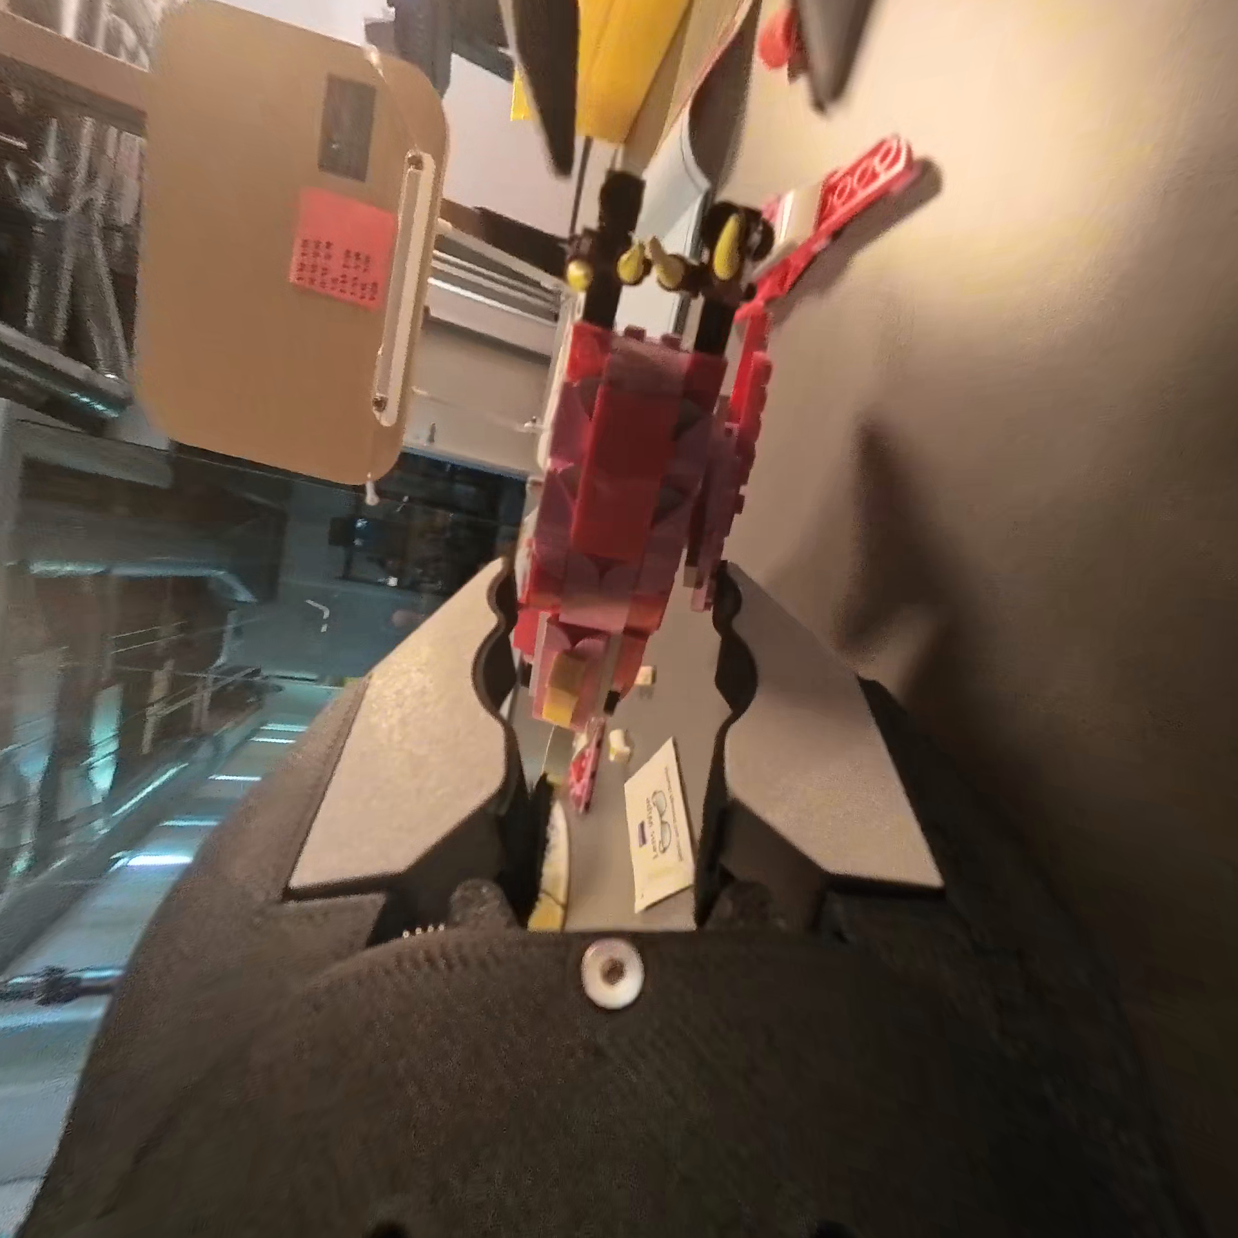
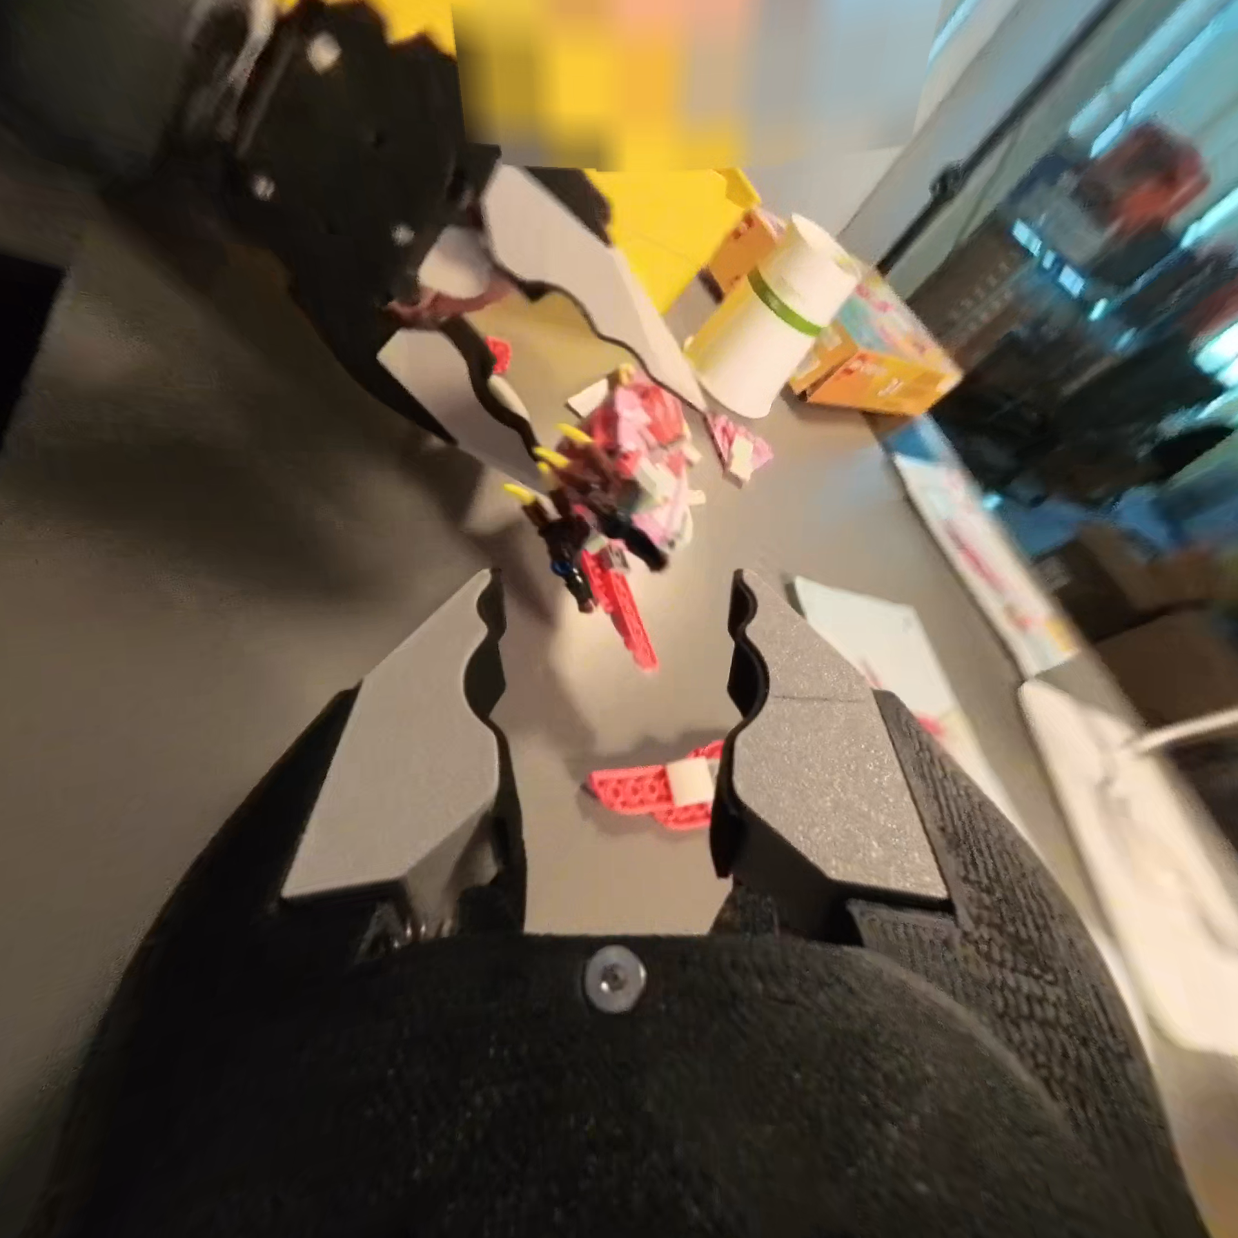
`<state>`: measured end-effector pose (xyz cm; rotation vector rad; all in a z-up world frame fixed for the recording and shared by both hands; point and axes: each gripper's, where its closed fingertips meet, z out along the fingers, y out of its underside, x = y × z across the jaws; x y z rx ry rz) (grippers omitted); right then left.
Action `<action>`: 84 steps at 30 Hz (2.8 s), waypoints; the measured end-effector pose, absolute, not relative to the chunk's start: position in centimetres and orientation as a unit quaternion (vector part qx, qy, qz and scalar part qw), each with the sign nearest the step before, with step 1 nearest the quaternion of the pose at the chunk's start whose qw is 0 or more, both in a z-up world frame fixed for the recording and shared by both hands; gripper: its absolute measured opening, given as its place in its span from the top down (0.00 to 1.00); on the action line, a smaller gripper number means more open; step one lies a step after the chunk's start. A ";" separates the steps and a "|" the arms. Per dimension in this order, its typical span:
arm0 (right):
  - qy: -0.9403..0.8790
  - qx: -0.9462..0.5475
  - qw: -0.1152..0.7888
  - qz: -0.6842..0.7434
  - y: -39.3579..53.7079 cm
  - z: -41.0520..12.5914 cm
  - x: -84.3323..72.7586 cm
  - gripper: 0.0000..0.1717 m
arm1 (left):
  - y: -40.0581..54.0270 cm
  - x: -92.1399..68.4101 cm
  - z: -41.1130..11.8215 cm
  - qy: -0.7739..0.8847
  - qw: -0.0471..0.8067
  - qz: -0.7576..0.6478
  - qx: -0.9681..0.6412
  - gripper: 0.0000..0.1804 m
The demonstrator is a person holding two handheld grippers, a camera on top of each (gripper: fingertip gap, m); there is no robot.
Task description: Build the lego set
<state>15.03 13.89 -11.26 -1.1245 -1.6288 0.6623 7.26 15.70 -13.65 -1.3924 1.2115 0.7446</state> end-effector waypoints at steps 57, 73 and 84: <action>-0.774 -0.205 0.598 -0.036 9.9 -6.6 12.9 0.87 | 9.0 10.5 -5.0 0.326 0.594 -0.373 -0.634 0.99; -0.679 -0.535 0.395 0.311 12.1 -8.1 13.0 0.94 | 10.1 9.6 -5.9 0.399 0.621 -0.257 -0.624 0.72; -0.531 -0.681 0.284 0.417 14.0 -11.7 13.7 0.94 | 13.3 5.8 -15.1 0.629 0.490 0.261 -0.545 0.55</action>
